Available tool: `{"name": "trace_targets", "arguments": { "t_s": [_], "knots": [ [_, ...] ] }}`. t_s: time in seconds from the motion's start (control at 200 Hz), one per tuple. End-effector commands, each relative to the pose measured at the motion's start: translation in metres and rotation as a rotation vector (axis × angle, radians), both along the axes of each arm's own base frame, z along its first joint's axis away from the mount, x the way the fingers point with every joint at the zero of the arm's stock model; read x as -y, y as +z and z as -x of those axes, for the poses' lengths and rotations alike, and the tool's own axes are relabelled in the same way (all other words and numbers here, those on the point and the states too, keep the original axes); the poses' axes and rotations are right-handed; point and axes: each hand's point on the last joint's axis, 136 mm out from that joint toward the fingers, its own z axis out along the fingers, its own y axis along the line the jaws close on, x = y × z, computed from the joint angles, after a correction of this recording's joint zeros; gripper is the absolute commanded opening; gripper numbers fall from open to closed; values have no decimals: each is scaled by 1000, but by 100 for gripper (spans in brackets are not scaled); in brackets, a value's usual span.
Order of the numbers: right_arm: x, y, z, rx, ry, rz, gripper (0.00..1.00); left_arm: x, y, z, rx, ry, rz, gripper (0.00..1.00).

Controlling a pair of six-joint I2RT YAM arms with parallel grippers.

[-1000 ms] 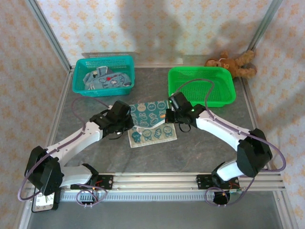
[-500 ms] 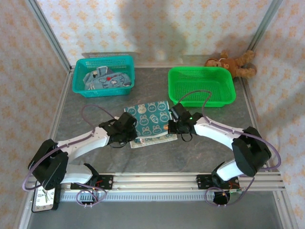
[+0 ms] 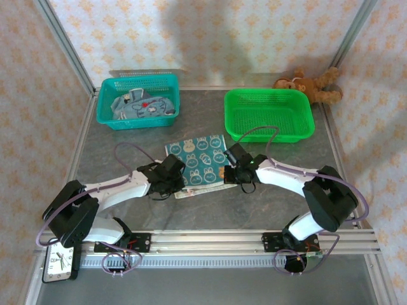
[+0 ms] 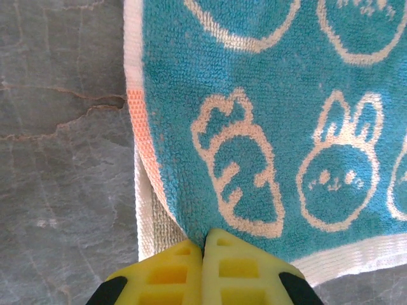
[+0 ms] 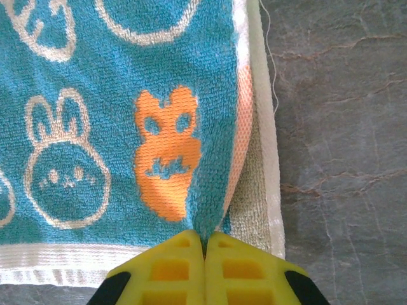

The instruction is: Fold and stack the towels

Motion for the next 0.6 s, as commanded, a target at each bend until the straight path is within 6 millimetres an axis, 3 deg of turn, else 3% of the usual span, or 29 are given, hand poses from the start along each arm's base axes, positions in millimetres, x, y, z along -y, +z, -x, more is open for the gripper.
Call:
{"name": "trace_targets", "arguments": {
  "t_s": [0.0,0.22,0.595],
  "knots": [
    [0,21,-5,48,-10,-6,3,-2,25,-7,54,20,-7,0],
    [3,46,-7,93,-14,-19,2,-3,57,-9,113,26,8,0],
    [7,71,-1,121,-29,-55,2,0,78,-3,150,38,45,0]
  ]
}}
